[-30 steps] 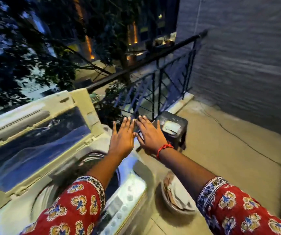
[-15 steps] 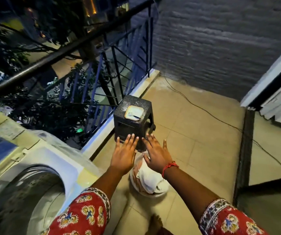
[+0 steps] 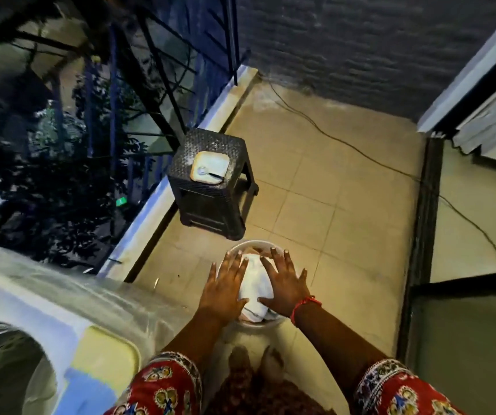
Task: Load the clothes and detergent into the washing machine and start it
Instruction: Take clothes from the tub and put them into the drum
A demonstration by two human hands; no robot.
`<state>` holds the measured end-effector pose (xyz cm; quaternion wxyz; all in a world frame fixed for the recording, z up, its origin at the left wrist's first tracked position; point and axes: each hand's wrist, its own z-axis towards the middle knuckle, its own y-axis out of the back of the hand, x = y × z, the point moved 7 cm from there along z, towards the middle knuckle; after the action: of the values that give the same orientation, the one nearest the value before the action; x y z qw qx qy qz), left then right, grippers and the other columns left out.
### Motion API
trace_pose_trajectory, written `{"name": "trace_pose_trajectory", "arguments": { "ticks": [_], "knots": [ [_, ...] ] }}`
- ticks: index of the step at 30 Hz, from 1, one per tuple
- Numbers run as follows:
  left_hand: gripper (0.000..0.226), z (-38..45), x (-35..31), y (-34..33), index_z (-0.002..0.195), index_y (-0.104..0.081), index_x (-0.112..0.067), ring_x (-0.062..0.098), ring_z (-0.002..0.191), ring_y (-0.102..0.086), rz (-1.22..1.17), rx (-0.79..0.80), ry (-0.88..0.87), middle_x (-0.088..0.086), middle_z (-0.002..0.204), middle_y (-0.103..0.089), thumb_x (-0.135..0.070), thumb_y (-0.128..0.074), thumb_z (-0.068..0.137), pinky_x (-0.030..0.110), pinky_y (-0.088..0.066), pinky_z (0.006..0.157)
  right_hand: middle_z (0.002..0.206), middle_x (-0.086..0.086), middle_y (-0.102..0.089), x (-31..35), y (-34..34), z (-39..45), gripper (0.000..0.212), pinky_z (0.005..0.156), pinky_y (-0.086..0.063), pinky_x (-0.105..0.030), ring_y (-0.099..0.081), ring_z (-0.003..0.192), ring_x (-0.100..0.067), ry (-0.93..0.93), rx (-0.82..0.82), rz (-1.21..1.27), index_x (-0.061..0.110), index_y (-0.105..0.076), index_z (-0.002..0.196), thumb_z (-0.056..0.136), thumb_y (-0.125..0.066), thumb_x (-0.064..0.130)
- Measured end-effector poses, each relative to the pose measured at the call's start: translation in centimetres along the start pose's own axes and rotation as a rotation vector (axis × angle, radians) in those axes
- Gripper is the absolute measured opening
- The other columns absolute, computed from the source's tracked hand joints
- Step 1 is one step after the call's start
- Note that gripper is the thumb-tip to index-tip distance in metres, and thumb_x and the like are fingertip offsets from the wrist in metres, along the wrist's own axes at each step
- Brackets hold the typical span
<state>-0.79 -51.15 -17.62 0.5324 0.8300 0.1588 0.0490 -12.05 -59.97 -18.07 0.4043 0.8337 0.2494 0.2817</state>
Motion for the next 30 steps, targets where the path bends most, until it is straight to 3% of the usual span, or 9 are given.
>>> {"name": "trace_pose_trajectory", "arguments": {
  "ticks": [2, 4, 6, 12, 18, 20, 22, 26, 30],
  "knots": [
    [0.102, 1.8, 0.1, -2.8, 0.152, -0.011, -0.019, 0.029, 0.148, -0.016, -0.055, 0.055, -0.006, 0.008, 0.161, -0.01, -0.071, 0.015, 0.068, 0.047, -0.006, 0.116, 0.158, 0.004, 0.019, -1.3, -2.6, 1.8, 0.109, 0.106, -0.013, -0.072, 0.014, 0.145, -0.03, -0.047, 0.062, 0.044, 0.037, 0.009, 0.149, 0.072, -0.064, 0.064],
    [0.087, 3.9, 0.5, -6.2, 0.148, -0.026, -0.018, 0.031, 0.138, -0.039, -0.104, 0.092, 0.037, 0.008, 0.156, -0.022, -0.075, -0.024, 0.083, 0.051, -0.032, 0.112, 0.157, 0.003, 0.023, -2.6, -4.8, 3.5, 0.114, 0.107, -0.015, -0.072, 0.016, 0.145, -0.033, -0.082, 0.102, 0.063, 0.038, 0.011, 0.148, 0.07, -0.068, 0.064],
    [0.099, 5.9, 0.4, -9.5, 0.146, -0.028, -0.016, 0.034, 0.132, -0.047, -0.14, 0.115, 0.022, 0.012, 0.153, -0.034, -0.071, -0.06, 0.071, 0.053, -0.047, 0.1, 0.156, 0.002, 0.024, -3.8, -6.9, 5.2, 0.118, 0.106, -0.017, -0.072, 0.017, 0.144, -0.034, -0.113, 0.124, 0.088, 0.04, 0.012, 0.148, 0.067, -0.071, 0.062],
    [0.122, 10.8, -0.4, -16.0, 0.151, -0.001, -0.02, 0.036, 0.146, -0.018, -0.187, 0.116, -0.007, 0.011, 0.16, -0.009, -0.069, -0.069, 0.063, 0.056, -0.036, 0.109, 0.153, -0.001, 0.034, -6.8, -16.2, 11.3, 0.13, 0.109, -0.008, -0.072, 0.026, 0.141, -0.036, -0.123, 0.194, 0.092, 0.039, 0.019, 0.146, 0.052, -0.06, 0.082],
    [0.13, 15.7, -0.7, -24.9, 0.145, 0.029, -0.026, 0.03, 0.147, 0.017, -0.084, 0.199, -0.021, 0.003, 0.158, 0.026, -0.073, -0.064, 0.067, 0.058, -0.02, 0.115, 0.149, -0.002, 0.042, -8.3, -22.7, 15.7, 0.132, 0.109, -0.004, -0.072, 0.032, 0.138, -0.037, -0.143, 0.21, 0.202, 0.042, 0.025, 0.143, 0.059, -0.072, 0.07],
    [0.133, 18.5, 0.9, -27.3, 0.14, 0.037, -0.024, 0.035, 0.147, 0.014, -0.036, 0.261, 0.24, 0.009, 0.16, 0.014, -0.077, -0.06, 0.067, 0.056, -0.018, 0.116, 0.15, -0.001, 0.041, -8.9, -24.5, 17.1, 0.131, 0.111, -0.002, -0.069, 0.032, 0.138, -0.035, -0.144, 0.191, 0.294, 0.041, 0.024, 0.144, 0.06, -0.072, 0.069],
    [0.142, 20.0, 4.7, -26.6, 0.149, 0.02, -0.016, 0.04, 0.144, -0.013, -0.004, 0.117, 0.663, 0.019, 0.157, -0.011, -0.081, -0.066, 0.056, 0.052, -0.024, 0.113, 0.15, -0.001, 0.04, -9.3, -25.7, 18.1, 0.128, 0.114, 0.004, -0.063, 0.032, 0.138, -0.031, -0.127, 0.152, 0.319, 0.041, 0.022, 0.145, 0.062, -0.071, 0.069],
    [0.098, 20.7, -0.9, -32.6, 0.15, 0.015, -0.011, 0.034, 0.147, 0.011, 0.022, 0.193, -0.089, 0.013, 0.158, 0.021, -0.055, -0.048, 0.089, 0.052, 0.002, 0.119, 0.154, 0.0, 0.026, -9.9, -28.7, 20.1, 0.099, 0.115, 0.003, -0.049, 0.022, 0.14, -0.029, -0.139, 0.094, 0.358, 0.039, 0.007, 0.149, 0.081, -0.062, 0.056],
    [0.103, 21.3, -0.4, -32.2, 0.152, -0.003, -0.011, 0.033, 0.146, -0.019, -0.149, 0.055, 0.106, 0.003, 0.158, -0.006, -0.05, -0.066, 0.079, 0.048, -0.029, 0.114, 0.159, -0.014, 0.002, -10.2, -30.6, 21.6, 0.082, 0.116, -0.022, -0.048, -0.022, 0.14, -0.039, -0.152, 0.114, 0.364, 0.037, -0.014, 0.15, 0.082, -0.056, 0.054]
  ]
}}
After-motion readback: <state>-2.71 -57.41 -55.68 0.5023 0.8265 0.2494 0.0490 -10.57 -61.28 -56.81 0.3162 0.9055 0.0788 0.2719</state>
